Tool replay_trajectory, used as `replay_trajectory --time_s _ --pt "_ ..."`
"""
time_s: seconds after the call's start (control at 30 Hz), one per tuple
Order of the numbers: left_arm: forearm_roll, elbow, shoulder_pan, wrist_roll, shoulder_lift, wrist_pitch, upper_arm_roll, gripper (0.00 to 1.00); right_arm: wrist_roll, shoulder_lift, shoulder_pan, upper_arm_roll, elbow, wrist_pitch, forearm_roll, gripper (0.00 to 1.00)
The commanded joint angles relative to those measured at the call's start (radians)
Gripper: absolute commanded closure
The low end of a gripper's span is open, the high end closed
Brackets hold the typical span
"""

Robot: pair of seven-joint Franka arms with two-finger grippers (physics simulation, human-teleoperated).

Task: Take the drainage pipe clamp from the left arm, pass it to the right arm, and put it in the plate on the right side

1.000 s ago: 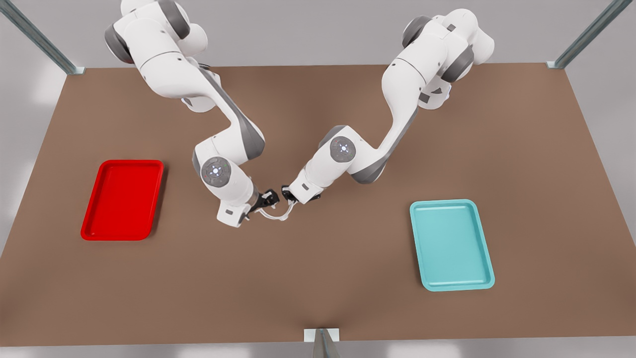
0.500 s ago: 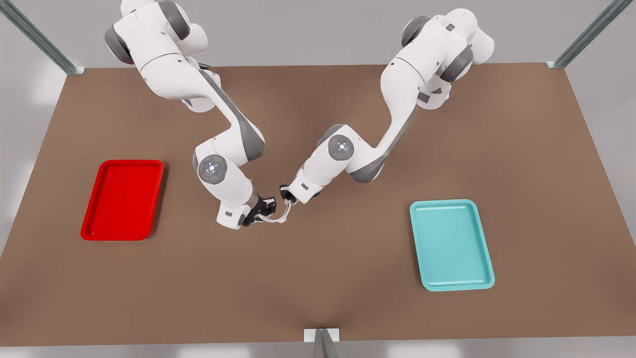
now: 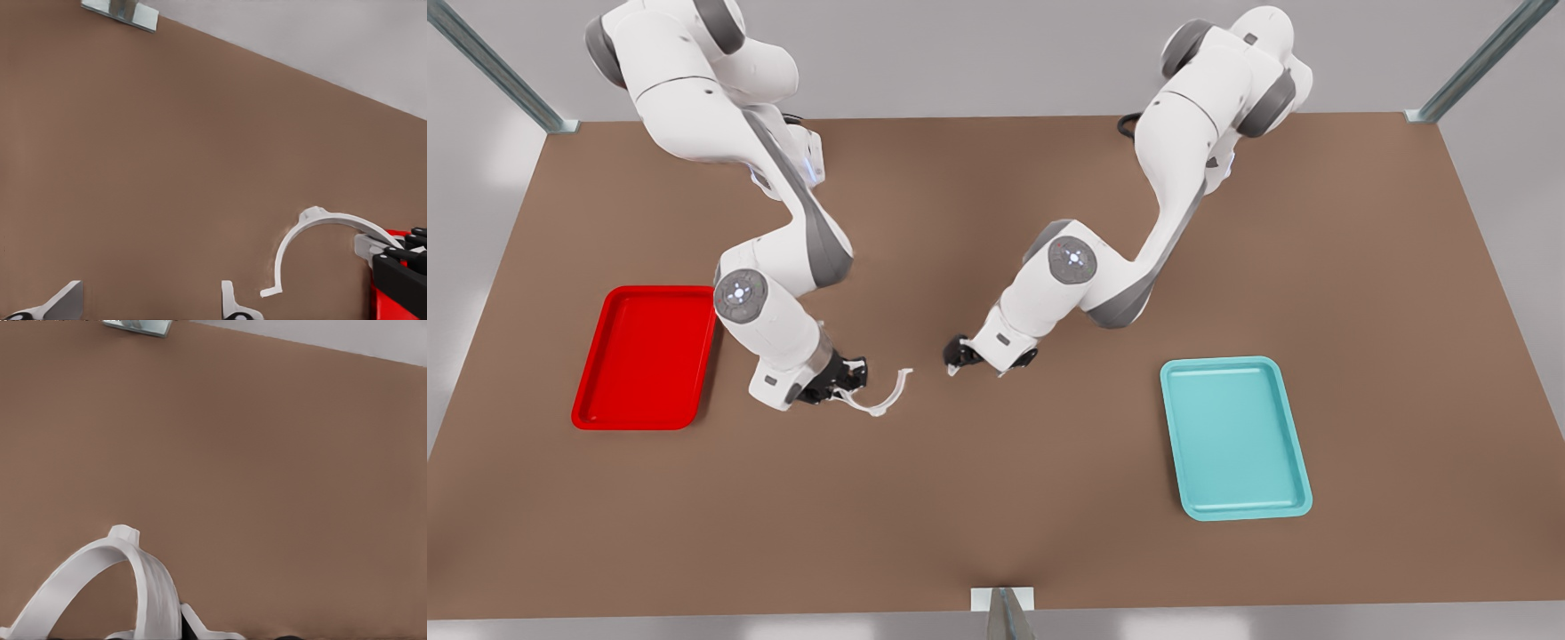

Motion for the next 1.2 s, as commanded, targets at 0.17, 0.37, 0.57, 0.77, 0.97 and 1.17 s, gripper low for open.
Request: replay_trajectory --time_s 0.17,0.37,0.57,0.77,0.97,1.17 --pt "0.015 0.003 0.385 0.66 -0.051 -0.444 0.009 0.0 -0.161 -0.182 -0.215 0.0 -0.229 -0.003 -0.078 0.79" --pt "0.151 0.004 0.562 0.887 -0.089 -0.434 0.014 0.0 -0.326 -0.196 -0.401 0.002 -0.288 -0.052 -0.075 0.79" --pt "0.139 -0.213 0.418 0.881 -0.368 -0.446 0.203 0.0 -0.612 -0.162 -0.643 0.002 -0.284 -0.066 -0.075 0.79" --pt "0.139 -0.233 0.408 0.881 -0.387 -0.51 0.236 0.0 -0.701 -0.058 -0.766 0.002 -0.281 -0.104 -0.075 0.79" --pt "0.142 -0.232 0.388 0.887 -0.379 -0.509 0.236 0.0 -0.771 0.042 -0.832 0.002 -0.251 -0.08 -0.075 0.0" --pt "0.144 -0.232 0.387 0.889 -0.373 -0.504 0.236 0.0 -0.515 0.006 -0.818 0.203 0.057 -0.417 -0.139 0.0"
